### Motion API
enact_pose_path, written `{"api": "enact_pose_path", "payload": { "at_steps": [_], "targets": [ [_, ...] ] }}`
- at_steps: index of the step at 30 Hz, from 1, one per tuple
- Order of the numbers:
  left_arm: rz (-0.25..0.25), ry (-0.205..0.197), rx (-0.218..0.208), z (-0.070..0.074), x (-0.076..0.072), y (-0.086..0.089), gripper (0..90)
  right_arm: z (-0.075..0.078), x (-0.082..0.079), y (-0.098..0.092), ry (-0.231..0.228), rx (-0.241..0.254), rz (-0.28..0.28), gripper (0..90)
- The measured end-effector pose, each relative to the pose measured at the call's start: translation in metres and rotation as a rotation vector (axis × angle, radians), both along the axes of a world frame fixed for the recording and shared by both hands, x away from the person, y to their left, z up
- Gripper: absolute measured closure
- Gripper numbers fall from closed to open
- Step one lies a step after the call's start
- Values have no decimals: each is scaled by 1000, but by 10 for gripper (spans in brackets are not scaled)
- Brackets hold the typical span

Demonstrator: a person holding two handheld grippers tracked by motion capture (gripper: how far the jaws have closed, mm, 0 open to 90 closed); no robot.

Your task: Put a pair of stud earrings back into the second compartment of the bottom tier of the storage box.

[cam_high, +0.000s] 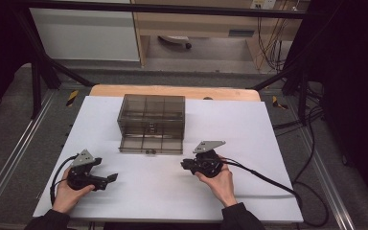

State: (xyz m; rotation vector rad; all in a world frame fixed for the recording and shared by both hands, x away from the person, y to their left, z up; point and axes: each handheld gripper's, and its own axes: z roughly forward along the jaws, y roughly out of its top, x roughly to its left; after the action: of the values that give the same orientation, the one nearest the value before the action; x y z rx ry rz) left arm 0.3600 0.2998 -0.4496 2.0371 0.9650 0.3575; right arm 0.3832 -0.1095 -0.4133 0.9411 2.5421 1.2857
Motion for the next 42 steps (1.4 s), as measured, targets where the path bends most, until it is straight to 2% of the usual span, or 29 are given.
{"api": "enact_pose_path", "payload": {
  "at_steps": [17, 42],
  "targets": [
    [0, 1, -2, 0, 0, 0, 47, 12, 13, 13, -18, 0, -18, 814],
    [-1, 2, -4, 0, 0, 1, 48, 28, 39, 49, -33, 20, -39, 815]
  ]
}}
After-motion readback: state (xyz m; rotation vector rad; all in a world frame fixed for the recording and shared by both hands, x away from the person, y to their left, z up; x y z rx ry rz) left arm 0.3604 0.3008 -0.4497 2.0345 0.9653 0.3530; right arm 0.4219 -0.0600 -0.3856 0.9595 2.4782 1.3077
